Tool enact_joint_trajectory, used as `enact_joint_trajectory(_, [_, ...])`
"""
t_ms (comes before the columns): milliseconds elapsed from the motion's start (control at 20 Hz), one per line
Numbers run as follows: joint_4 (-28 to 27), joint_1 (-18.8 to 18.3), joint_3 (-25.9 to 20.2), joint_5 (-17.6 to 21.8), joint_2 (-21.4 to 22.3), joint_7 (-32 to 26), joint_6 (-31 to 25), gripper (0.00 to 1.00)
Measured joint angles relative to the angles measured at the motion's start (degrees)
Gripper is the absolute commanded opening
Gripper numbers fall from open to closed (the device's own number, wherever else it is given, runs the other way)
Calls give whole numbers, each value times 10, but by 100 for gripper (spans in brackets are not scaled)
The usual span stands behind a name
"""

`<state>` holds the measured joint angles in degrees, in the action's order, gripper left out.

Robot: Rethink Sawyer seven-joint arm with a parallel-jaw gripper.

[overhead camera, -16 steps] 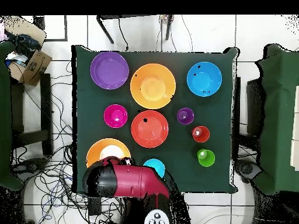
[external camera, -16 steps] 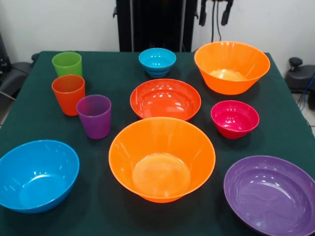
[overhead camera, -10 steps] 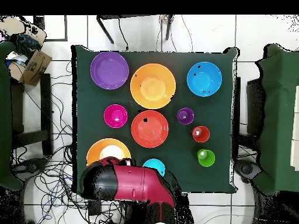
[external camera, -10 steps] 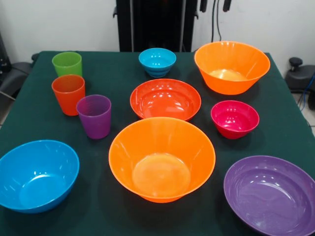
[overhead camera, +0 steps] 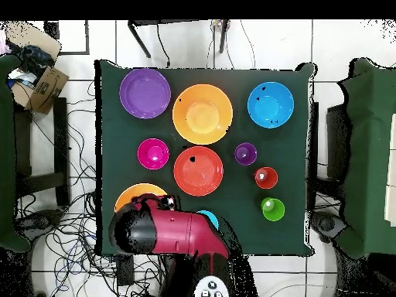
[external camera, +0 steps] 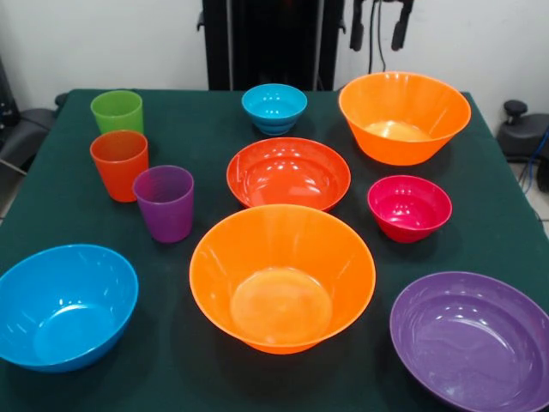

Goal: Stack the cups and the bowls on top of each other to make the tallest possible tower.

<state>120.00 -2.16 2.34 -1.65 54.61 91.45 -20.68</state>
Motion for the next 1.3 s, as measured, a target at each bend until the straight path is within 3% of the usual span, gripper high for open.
enact_joint_trajectory(300, [-30, 26, 1, 0, -35, 6, 10, 100])
enact_joint_trajectory(700, [-82, 56, 2, 0, -36, 8, -56, 100])
enact_joint_trajectory(1300, [-129, 55, 2, -4, -35, 8, -74, 100])
